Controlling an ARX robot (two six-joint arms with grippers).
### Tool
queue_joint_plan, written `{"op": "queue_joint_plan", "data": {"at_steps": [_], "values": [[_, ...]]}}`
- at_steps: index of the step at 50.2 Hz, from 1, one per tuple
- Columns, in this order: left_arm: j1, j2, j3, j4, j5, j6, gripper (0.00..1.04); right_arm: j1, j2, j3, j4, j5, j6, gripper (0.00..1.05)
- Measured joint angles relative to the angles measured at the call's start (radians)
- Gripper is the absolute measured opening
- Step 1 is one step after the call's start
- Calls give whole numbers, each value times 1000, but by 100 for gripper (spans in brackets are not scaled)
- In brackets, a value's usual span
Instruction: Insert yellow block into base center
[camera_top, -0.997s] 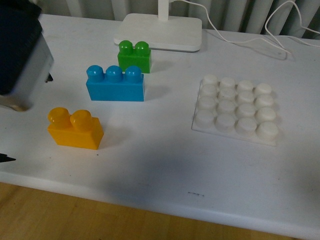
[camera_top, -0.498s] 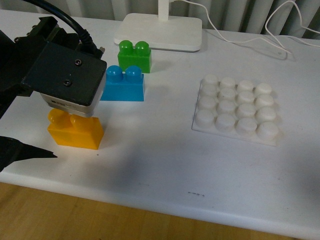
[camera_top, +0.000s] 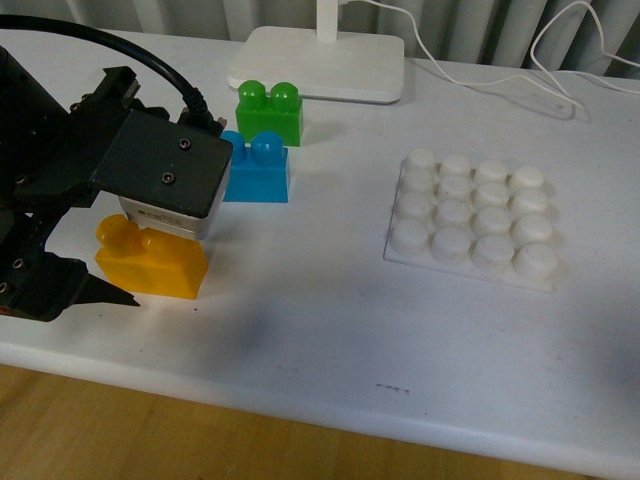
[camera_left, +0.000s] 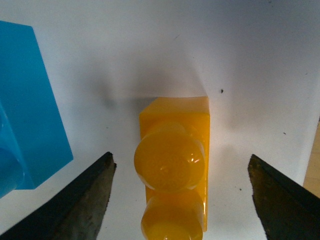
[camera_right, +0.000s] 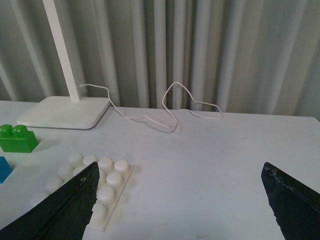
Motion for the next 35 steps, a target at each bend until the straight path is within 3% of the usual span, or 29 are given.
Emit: {"op": "queue_joint_plan", "data": {"at_steps": [16, 25, 35], "values": [[-3, 5, 10, -11, -2, -5, 33, 0, 0, 0, 0, 0, 0, 95], [-35, -2, 63, -17, 37, -54, 32, 0, 0, 0, 0, 0, 0, 95], [-145, 38, 229, -6, 48, -134, 32, 0, 0, 0, 0, 0, 0, 95]]}}
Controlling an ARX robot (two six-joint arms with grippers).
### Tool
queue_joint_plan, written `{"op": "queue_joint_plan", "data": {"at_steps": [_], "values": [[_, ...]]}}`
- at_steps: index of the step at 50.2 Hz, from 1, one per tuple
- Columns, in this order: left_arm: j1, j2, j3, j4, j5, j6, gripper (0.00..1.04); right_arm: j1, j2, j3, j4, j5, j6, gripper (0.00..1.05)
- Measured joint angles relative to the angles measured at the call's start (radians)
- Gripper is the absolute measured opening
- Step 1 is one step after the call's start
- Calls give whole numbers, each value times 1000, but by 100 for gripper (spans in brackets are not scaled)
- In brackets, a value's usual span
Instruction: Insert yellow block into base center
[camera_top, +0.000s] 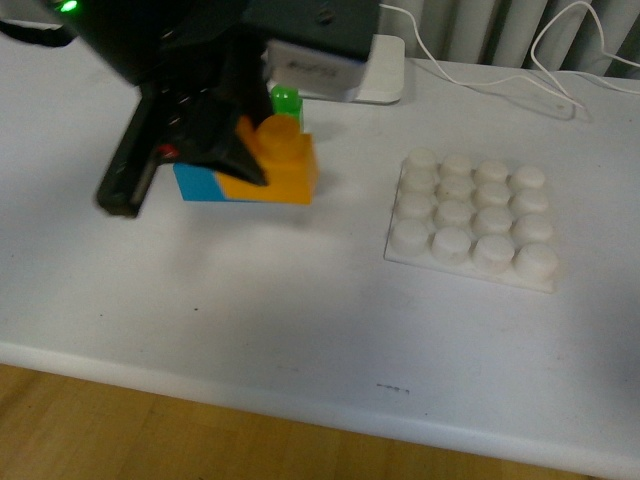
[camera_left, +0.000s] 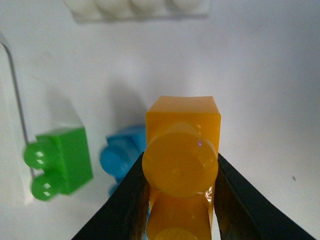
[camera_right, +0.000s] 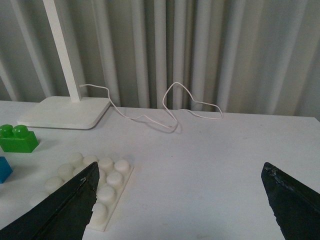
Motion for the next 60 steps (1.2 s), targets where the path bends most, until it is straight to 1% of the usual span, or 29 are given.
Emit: {"op": "queue_joint_plan", "data": {"at_steps": [3, 15, 36, 48, 60], "values": [[-32, 35, 66, -11, 1, -18, 32, 0, 0, 0, 0, 0, 0, 95], [-113, 177, 280, -62, -2, -78, 32, 0, 0, 0, 0, 0, 0, 95], [-208, 385, 592, -149, -15, -159, 32, 0, 0, 0, 0, 0, 0, 95], [-243, 473, 703, -191, -48, -196, 32, 0, 0, 0, 0, 0, 0, 95], [-257, 520, 759, -219, -64, -214, 32, 0, 0, 0, 0, 0, 0, 95]]}}
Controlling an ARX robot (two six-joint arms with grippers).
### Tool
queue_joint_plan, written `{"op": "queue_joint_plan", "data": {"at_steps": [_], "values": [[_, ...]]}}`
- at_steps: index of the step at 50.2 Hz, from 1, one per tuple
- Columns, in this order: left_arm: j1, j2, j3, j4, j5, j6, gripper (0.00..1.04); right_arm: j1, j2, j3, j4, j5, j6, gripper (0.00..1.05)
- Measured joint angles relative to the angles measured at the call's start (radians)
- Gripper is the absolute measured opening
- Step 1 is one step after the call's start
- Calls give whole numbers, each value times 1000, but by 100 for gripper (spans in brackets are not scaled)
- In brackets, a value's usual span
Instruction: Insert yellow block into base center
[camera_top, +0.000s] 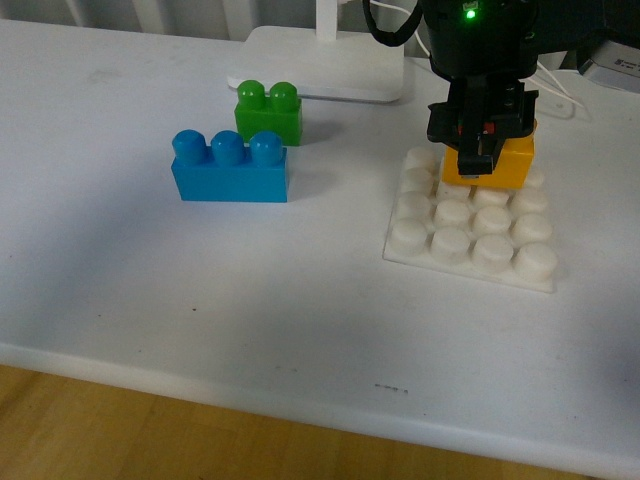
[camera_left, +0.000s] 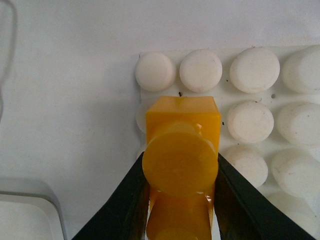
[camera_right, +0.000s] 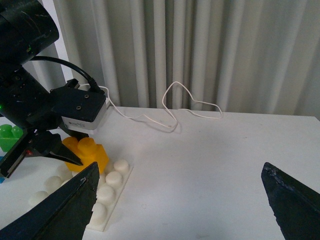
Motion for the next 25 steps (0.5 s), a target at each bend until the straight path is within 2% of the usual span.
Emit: {"op": "queue_joint_plan", "data": {"at_steps": [25], "values": [[1, 6, -29, -6, 0, 9, 32, 0, 0, 0, 0, 0, 0, 95]]}}
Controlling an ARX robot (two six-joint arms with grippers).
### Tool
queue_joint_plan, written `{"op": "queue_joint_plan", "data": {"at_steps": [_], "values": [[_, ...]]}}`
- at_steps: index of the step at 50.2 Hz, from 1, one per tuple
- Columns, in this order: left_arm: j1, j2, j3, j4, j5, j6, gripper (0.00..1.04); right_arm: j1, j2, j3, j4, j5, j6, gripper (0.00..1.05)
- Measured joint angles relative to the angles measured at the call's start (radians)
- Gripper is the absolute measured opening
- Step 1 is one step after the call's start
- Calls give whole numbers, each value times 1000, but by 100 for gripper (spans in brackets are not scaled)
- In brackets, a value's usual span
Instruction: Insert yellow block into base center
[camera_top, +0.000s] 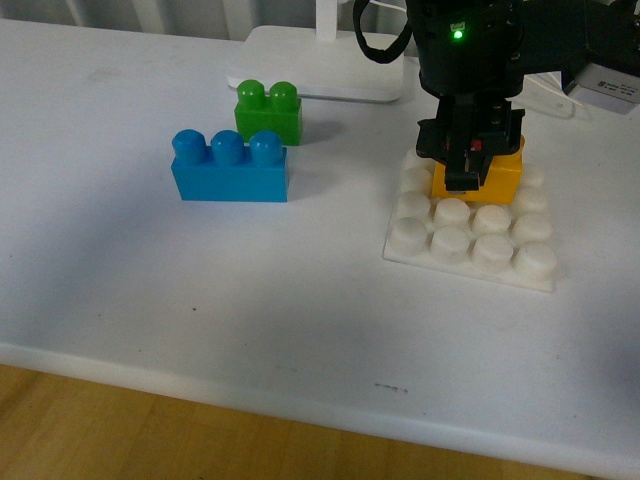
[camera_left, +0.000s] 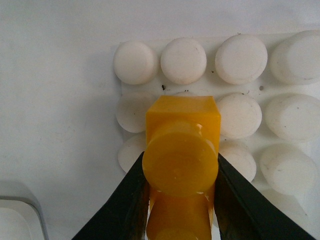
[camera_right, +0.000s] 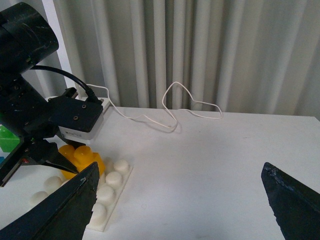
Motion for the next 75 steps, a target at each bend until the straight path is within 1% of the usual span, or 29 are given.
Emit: {"op": "queue_joint_plan", "data": {"at_steps": [15, 43, 59, 61, 62, 66, 68, 75], "values": [[0, 0, -42, 26, -31, 25, 32, 0, 0, 0, 0, 0, 0, 95], [-2, -8, -133, 132, -35, 32, 32, 0, 0, 0, 0, 0, 0, 95], [-1, -31, -134, 145, -44, 29, 32, 0, 0, 0, 0, 0, 0, 95], [-1, -34, -135, 145, -54, 26, 36, 0, 0, 0, 0, 0, 0, 95], [-1, -35, -135, 147, -64, 28, 40, 0, 0, 0, 0, 0, 0, 95], [1, -42, -143, 159, -90, 30, 50, 0, 0, 0, 0, 0, 0, 95], [3, -46, -147, 162, -91, 31, 54, 0, 0, 0, 0, 0, 0, 95], [13, -101, -179, 188, -108, 39, 74, 0, 0, 0, 0, 0, 0, 95]]}}
